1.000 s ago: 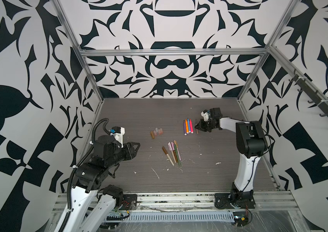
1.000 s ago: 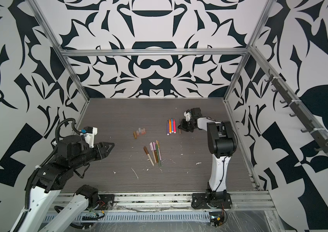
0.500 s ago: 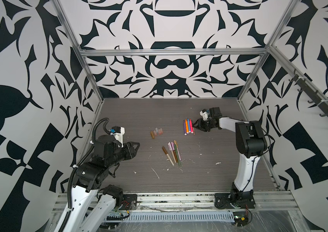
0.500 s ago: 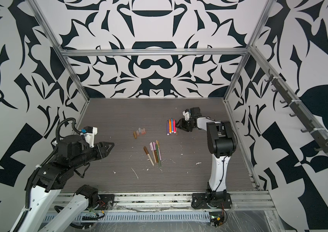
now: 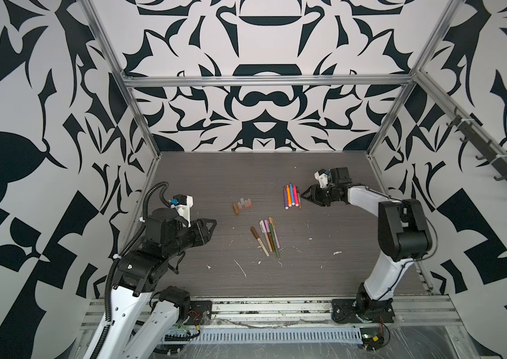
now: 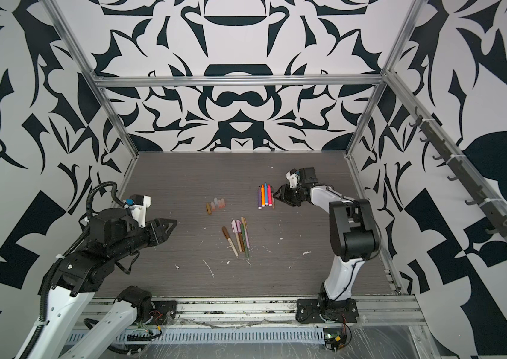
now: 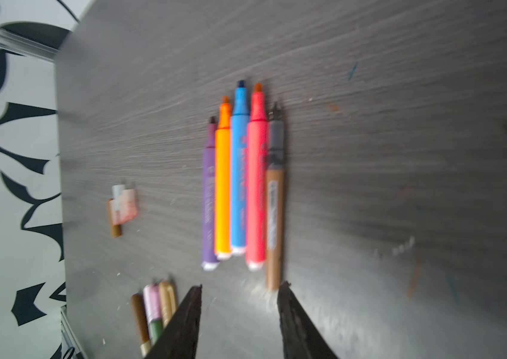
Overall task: Open the pen caps
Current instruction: 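Release the fountain pen and move the right gripper back to the pen bundle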
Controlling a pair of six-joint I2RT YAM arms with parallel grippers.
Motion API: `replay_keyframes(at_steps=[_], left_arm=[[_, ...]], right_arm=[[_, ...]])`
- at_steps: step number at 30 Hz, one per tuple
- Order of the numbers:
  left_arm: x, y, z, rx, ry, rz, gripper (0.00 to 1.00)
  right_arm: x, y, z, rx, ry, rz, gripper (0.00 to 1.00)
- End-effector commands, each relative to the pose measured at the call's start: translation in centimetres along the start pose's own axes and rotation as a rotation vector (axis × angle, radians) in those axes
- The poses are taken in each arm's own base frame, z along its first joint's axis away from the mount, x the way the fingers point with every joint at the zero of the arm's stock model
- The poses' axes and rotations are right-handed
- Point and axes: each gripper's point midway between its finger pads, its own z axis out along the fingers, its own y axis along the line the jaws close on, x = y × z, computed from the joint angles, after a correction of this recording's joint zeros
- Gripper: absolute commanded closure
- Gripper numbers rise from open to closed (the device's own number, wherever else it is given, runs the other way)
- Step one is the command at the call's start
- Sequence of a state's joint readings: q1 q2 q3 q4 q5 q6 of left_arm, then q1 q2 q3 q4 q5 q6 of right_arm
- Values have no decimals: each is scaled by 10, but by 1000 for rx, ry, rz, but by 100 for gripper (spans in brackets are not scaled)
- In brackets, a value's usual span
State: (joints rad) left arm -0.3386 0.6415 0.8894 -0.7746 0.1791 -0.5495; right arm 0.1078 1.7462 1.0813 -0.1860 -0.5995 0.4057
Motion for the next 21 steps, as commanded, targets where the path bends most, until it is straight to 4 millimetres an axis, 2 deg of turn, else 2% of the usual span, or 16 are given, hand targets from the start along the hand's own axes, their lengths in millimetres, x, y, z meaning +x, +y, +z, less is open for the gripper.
replay_keyframes(at_steps=[1, 3, 8, 12, 16, 21], left_arm=[[7, 5, 15, -18, 68, -3, 57], [6, 4, 20, -13, 93, 0, 58], [-6, 4, 33, -21, 72, 22, 59], [-6, 11, 40, -44, 63, 28, 61], [-6, 10, 38, -40, 68, 38, 63], [-3, 5, 35, -3, 66, 45, 65]], right_arm=[[26, 17, -25, -11, 1, 3, 58], [53, 26, -29, 6, 26, -33, 58], [130, 57, -26, 50, 117, -165, 58], [173, 72, -27, 78, 118, -239, 58], [197, 77, -34, 110, 108, -285, 59], [205, 73, -35, 174, 118, -343, 59]])
